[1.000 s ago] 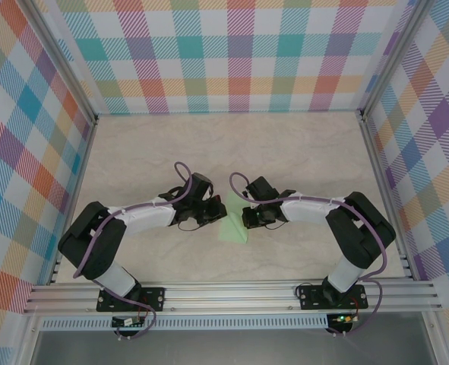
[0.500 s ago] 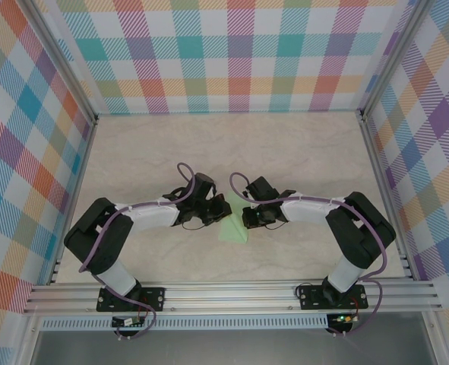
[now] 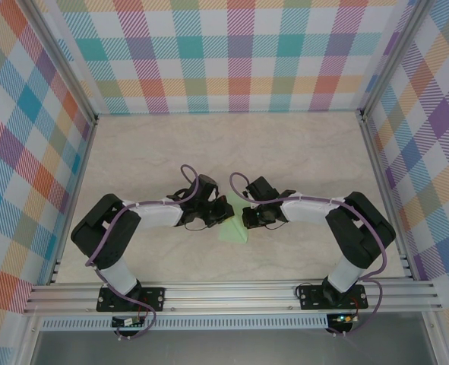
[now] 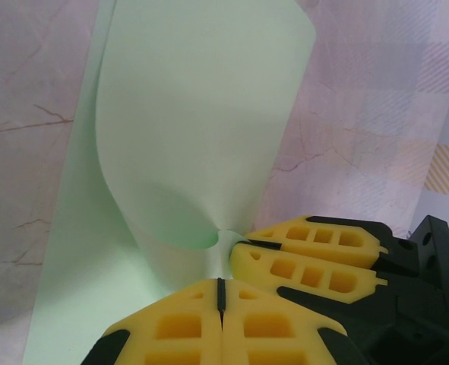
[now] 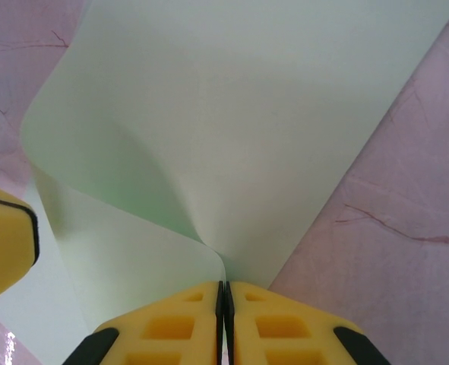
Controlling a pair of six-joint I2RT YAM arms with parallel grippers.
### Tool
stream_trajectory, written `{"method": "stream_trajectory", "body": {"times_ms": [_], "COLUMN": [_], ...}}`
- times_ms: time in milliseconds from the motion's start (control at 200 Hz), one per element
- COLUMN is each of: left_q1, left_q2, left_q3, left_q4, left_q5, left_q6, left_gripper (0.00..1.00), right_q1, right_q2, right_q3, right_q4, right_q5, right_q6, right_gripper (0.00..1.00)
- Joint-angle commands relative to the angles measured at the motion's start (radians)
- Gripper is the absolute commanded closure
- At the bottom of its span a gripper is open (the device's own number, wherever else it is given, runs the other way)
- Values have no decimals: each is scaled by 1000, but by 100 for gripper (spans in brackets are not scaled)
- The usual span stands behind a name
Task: Fold a paper plane with a square sheet of paper (pick it up from the middle)
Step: Fold the triangle a second time at the center of the table.
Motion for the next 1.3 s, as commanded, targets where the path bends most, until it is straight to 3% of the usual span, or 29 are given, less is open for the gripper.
{"method": "stream_trajectory", "body": {"times_ms": [0,835,955,1175,1295], "left_q1": [-15,-17,-19,-25,-26], "left_q2": [23,115,115,115,114], "left_q3": [-7,-47,-59,-57,-55], "left_q4": [42,31,31,21,14], "left_q5": [20,-43,-48,-52,-58], "left_q6": [-11,5,8,21,26], "left_gripper": [100,100,100,100,100], "right_q1": [-5,-5,-5,-9,-9], "right_q2": [36,34,0,-144,-216], "right_q3": [-6,4,16,2,-29], "right_q4": [-16,-18,-43,-107,-104], "right_q5": [17,5,3,22,-46], "right_q6": [15,19,27,69,99], "right_gripper": [88,87,83,66,63]}}
